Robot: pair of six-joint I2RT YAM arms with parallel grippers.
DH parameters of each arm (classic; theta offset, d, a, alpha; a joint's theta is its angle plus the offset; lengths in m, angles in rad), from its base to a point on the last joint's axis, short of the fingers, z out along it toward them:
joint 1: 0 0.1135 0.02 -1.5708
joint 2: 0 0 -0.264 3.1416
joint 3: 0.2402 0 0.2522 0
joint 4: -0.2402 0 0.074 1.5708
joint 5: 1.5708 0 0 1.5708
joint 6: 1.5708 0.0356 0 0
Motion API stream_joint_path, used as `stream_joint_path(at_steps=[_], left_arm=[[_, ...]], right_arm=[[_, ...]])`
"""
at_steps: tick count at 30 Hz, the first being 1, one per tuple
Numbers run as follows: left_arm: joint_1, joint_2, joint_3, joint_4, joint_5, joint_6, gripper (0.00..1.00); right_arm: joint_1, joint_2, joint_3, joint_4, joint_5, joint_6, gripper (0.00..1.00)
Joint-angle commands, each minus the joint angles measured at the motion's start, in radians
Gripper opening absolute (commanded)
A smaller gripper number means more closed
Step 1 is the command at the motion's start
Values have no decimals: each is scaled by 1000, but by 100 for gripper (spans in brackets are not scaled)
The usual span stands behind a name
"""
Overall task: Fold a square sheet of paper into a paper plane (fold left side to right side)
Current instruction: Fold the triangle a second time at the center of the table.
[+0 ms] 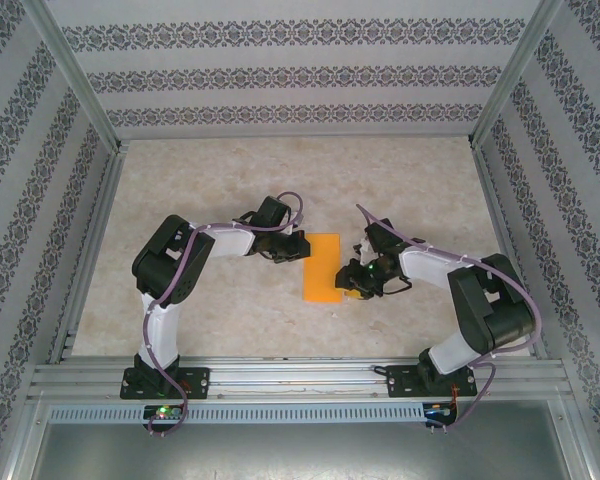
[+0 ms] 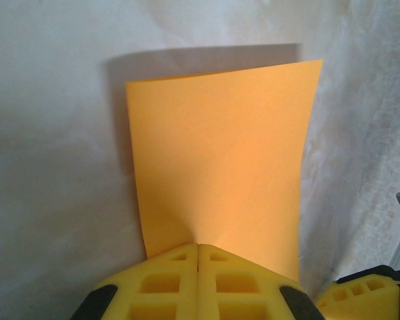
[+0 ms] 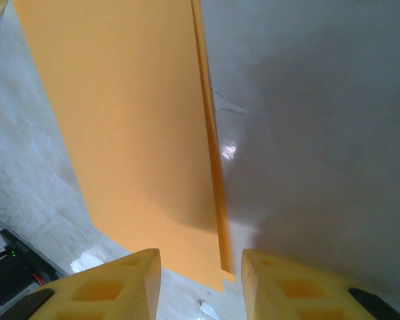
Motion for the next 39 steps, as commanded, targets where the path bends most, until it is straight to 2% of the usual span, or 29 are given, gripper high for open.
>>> stream_joint_path(at_steps=[1,15,21,29,39], left_arm=[[-15,16,-22,-74,-38,18,0],[-15,20,-17,-78,-32,24,0],[-15,18,-18,-79,-31,28,0],[-15,17,-21,-73,-26,31,0],[-15,15,-22,-63,-19,31,0]], right_arm=[[15,27,-14,46,-34,26,37],[17,38,-6,113,-57,56,30],[-7,32,7,116,-56,47,32],[-35,82,39,203,-97,60,33],[-76,175,116,220,-97,13,31]])
